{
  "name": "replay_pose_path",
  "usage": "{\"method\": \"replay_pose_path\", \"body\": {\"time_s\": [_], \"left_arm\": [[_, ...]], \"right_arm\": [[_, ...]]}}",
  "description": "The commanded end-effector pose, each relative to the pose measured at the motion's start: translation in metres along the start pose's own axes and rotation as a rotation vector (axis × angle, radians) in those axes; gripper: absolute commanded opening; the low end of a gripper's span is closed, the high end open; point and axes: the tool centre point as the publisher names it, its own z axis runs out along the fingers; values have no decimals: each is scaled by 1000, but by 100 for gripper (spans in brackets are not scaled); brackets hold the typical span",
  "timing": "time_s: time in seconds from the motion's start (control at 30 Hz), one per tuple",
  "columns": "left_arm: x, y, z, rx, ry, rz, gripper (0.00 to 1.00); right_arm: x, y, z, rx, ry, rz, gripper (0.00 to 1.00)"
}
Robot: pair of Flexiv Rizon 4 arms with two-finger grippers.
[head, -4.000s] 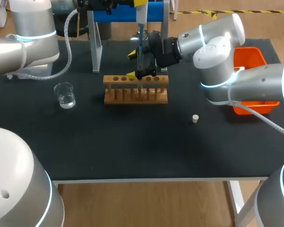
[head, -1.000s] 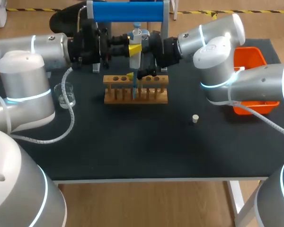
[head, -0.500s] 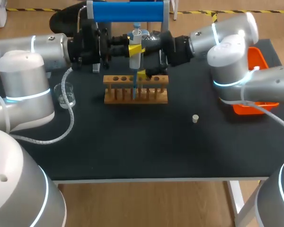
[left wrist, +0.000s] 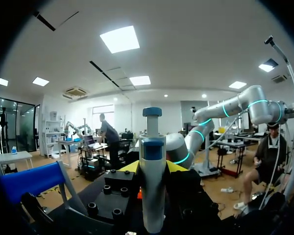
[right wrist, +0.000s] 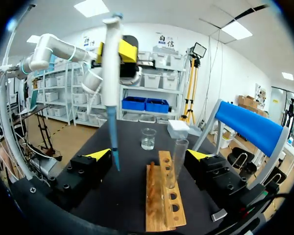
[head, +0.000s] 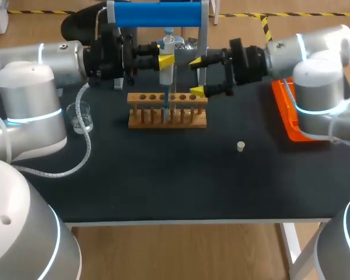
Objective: Invert the test tube, pick up the pipette, mount the tip to pipette, aspirate from beaker and dispense into the tube, eject the tip, return the pipette, and cap with the stopper.
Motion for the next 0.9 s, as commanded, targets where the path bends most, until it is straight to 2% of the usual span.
{"method": "replay_pose_path", "body": {"time_s": [0.03, 0.27, 0.33, 0.5, 0.6, 0.9], "left_arm": [[0, 0, 1, 2, -2, 2, 0], [0, 0, 1, 2, -2, 2, 0], [0, 0, 1, 2, -2, 2, 0], [0, 0, 1, 2, -2, 2, 0], [0, 0, 1, 2, -2, 2, 0], [0, 0, 1, 2, -2, 2, 0]], "right_arm": [[28, 14, -35, -62, -11, -19, 100], [50, 42, -40, -174, 39, -36, 100], [55, 47, -39, -222, 60, -4, 100], [67, 59, -29, -265, 97, 4, 100], [70, 65, -22, -283, 110, 22, 100], [63, 78, 4, -292, 122, 49, 92]]}}
